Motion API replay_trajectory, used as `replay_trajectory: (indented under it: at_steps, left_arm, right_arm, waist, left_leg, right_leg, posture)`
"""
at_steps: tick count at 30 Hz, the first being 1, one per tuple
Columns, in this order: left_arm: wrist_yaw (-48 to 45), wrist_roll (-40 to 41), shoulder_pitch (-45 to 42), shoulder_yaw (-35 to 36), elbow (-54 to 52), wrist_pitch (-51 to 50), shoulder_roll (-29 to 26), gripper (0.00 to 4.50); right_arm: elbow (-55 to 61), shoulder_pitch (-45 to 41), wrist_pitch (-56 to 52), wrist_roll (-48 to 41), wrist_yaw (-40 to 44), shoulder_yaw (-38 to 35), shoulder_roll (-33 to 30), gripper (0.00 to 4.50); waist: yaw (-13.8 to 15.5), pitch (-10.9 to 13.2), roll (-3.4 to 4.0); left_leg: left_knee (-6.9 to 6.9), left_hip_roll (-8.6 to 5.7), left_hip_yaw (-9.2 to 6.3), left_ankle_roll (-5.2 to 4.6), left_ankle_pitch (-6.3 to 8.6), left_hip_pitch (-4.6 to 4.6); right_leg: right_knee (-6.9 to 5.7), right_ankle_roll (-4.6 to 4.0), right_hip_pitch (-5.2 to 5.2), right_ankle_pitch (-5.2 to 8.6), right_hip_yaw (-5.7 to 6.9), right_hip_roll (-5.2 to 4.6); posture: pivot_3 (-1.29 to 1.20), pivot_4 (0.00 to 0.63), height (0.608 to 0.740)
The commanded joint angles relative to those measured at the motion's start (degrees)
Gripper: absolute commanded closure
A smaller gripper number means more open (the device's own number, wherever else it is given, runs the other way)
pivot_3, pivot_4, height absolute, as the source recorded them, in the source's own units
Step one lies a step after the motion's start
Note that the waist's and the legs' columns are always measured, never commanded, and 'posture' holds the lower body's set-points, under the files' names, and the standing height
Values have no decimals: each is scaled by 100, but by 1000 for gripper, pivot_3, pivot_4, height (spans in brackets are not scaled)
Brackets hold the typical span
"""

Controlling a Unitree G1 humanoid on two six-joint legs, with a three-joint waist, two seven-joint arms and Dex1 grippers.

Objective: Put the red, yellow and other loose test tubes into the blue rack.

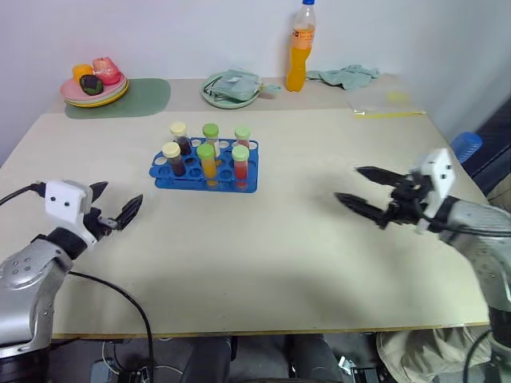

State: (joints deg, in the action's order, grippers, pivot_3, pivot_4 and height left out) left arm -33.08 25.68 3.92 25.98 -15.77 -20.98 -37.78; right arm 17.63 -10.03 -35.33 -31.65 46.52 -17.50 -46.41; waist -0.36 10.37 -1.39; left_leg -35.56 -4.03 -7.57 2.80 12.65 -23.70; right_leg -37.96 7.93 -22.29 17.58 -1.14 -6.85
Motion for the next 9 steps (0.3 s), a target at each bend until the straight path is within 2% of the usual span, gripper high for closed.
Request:
replay_trajectory:
  at_steps: [1, 9]
  left_arm:
    - [-163, 146, 65, 220, -185, -41, -129, 419]
    - [91, 104, 221, 135, -413, -56, 129, 419]
  right_arm:
    - [-218, 140, 312, 82, 196, -354, -177, 370]
    - [-541, 238, 693, 321, 336, -129, -145, 370]
  waist:
    - [-23, 0, 2]
    - [-49, -2, 9]
  left_leg:
    - [1, 1, 1, 0, 0, 1]
    - [17, 5, 5, 0, 0, 16]
  right_leg:
    - [0, 0, 0, 0, -1, 0]
    - [0, 0, 1, 0, -16, 0]
  posture:
    - [0, 150, 740]
    - [0, 150, 740]
